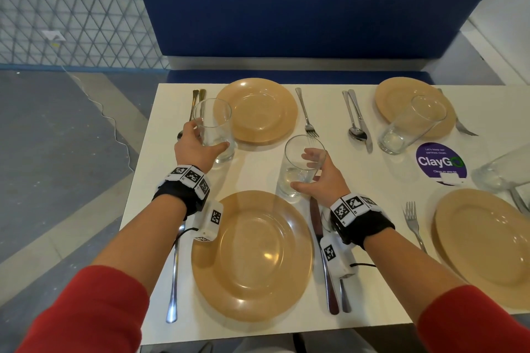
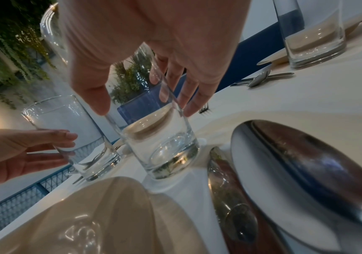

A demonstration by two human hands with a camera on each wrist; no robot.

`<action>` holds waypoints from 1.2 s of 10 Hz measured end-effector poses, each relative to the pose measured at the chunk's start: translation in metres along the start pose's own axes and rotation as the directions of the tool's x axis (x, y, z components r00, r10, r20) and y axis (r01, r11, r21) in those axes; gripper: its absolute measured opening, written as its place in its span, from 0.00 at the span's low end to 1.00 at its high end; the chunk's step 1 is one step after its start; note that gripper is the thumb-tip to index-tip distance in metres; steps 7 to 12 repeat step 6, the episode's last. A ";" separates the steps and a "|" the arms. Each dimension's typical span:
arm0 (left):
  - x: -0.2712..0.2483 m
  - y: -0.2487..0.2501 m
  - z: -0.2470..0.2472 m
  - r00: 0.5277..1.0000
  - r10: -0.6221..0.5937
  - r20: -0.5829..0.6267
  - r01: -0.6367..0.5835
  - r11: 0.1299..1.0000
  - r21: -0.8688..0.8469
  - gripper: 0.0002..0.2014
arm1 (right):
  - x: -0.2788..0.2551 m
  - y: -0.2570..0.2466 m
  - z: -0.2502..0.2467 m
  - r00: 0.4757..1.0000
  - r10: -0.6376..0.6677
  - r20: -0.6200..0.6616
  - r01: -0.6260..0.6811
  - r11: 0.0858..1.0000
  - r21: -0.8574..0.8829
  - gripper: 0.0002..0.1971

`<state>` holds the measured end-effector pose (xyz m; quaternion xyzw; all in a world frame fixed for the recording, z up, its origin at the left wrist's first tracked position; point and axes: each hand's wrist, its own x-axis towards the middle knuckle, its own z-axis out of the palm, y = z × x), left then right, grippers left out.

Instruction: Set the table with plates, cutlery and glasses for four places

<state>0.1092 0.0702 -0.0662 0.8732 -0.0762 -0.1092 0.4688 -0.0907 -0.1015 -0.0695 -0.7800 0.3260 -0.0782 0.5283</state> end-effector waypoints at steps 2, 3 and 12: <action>-0.001 -0.002 -0.001 1.000 -0.008 0.004 0.008 1.000 0.006 0.39 | -0.001 -0.001 0.000 1.000 0.007 0.004 -0.007 1.000 0.002 0.38; -0.001 -0.001 -0.001 1.000 -0.011 0.006 0.010 1.000 0.006 0.40 | -0.001 -0.001 0.001 1.000 0.009 0.006 -0.009 1.000 0.004 0.39; -0.023 0.005 -0.005 0.994 -0.048 -0.093 0.041 0.996 -0.080 0.43 | -0.003 -0.005 -0.006 0.999 -0.003 0.045 0.005 0.999 -0.044 0.45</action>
